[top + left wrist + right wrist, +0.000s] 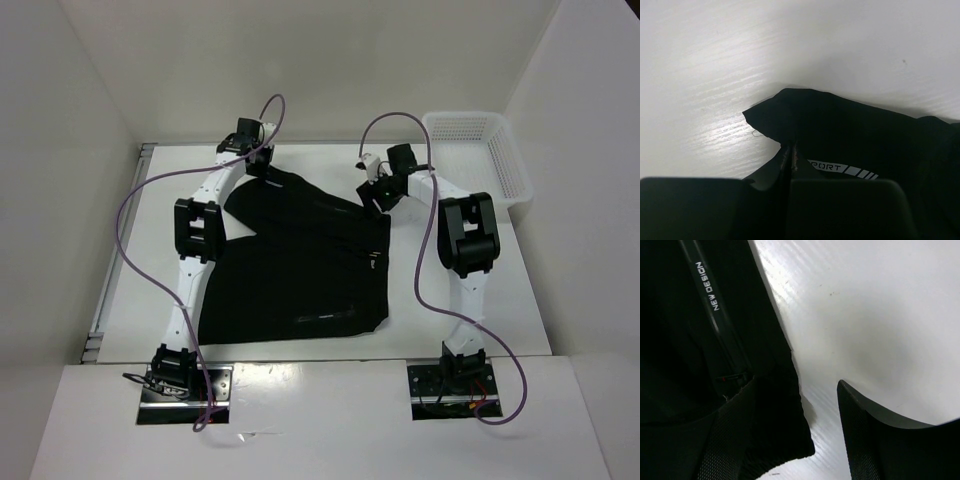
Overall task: Fold and stack the shorts
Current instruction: Flatten the shorts out
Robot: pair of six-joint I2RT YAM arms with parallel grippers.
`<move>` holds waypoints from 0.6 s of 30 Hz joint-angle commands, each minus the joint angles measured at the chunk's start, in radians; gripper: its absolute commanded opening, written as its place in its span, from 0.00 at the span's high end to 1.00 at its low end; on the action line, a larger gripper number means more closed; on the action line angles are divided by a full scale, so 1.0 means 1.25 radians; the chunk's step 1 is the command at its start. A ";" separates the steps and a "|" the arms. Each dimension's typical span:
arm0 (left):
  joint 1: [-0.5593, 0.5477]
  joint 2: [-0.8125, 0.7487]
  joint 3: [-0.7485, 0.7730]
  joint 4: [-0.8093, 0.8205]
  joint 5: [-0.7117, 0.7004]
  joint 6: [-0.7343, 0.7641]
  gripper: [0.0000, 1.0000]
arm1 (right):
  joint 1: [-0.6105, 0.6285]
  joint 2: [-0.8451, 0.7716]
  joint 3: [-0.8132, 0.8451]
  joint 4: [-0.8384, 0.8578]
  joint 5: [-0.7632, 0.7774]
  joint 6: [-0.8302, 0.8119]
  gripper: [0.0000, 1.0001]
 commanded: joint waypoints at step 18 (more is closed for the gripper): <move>-0.009 -0.100 -0.047 -0.036 -0.037 0.002 1.00 | -0.033 -0.091 -0.072 -0.049 -0.055 -0.022 0.30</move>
